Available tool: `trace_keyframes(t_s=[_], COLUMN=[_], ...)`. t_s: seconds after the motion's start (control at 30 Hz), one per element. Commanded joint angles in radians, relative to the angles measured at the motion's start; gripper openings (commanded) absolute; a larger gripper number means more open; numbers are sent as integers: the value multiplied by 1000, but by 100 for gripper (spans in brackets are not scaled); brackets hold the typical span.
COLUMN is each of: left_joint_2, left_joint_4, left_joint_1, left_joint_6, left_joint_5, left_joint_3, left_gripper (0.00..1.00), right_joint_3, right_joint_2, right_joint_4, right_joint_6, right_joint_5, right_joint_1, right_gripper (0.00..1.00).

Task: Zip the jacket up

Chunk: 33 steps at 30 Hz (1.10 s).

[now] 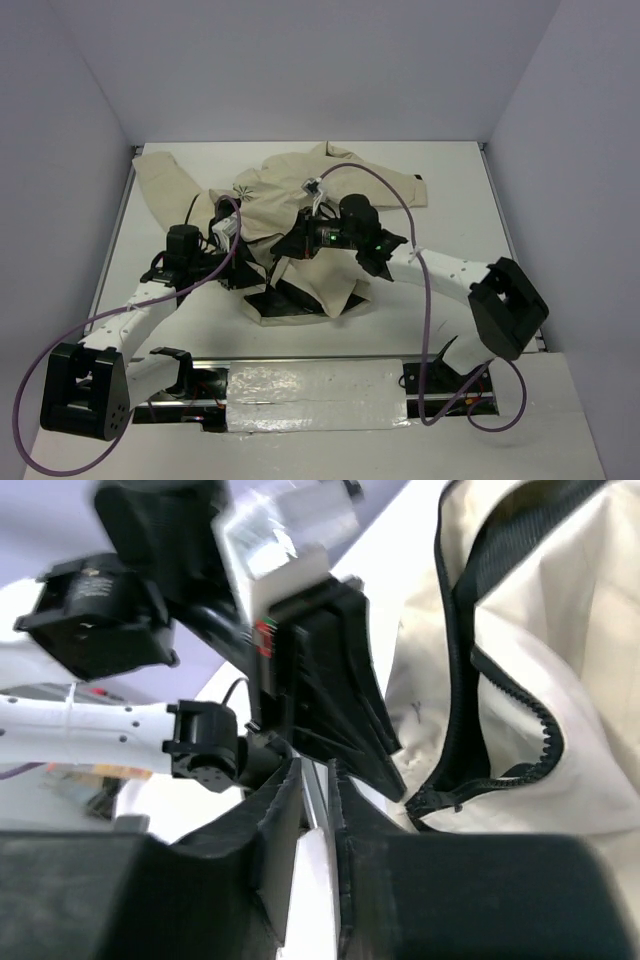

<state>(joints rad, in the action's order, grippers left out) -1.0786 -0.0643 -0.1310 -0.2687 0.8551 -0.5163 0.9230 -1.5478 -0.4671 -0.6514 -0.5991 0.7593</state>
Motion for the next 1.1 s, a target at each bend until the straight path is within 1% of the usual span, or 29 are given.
trace_keyframes(t_s=[0.0,0.07,0.2,0.33,0.63,0.97,1.07], left_joint_2=[6,5,2,5,19,17,17], left_joint_4=[4,8,-5,-20,-25,-23,-25], left_joint_1=[7,5,7,7,7,7,7], left_joint_6=[-12,-15,-9,-4,-6,-6,-7], left_joint_5=[45,42,36,35,36,36,35], left_joint_3=[6,7,1,-2,9,7,7], left_gripper=[0,0,0,0,0,0,0], right_joint_3=[-18,-16,36,69,99,154,172], right_joint_2=[72,57,-6,-38,-93,-161,-173], right_joint_4=[149,183,232,231,225,245,246], right_joint_6=[65,38,19,27,38,52,62], right_joint_5=[89,119,163,186,205,213,202], right_joint_1=[0,2,23,52,51,52,52], right_gripper=[25,31,35,41,42,42,35])
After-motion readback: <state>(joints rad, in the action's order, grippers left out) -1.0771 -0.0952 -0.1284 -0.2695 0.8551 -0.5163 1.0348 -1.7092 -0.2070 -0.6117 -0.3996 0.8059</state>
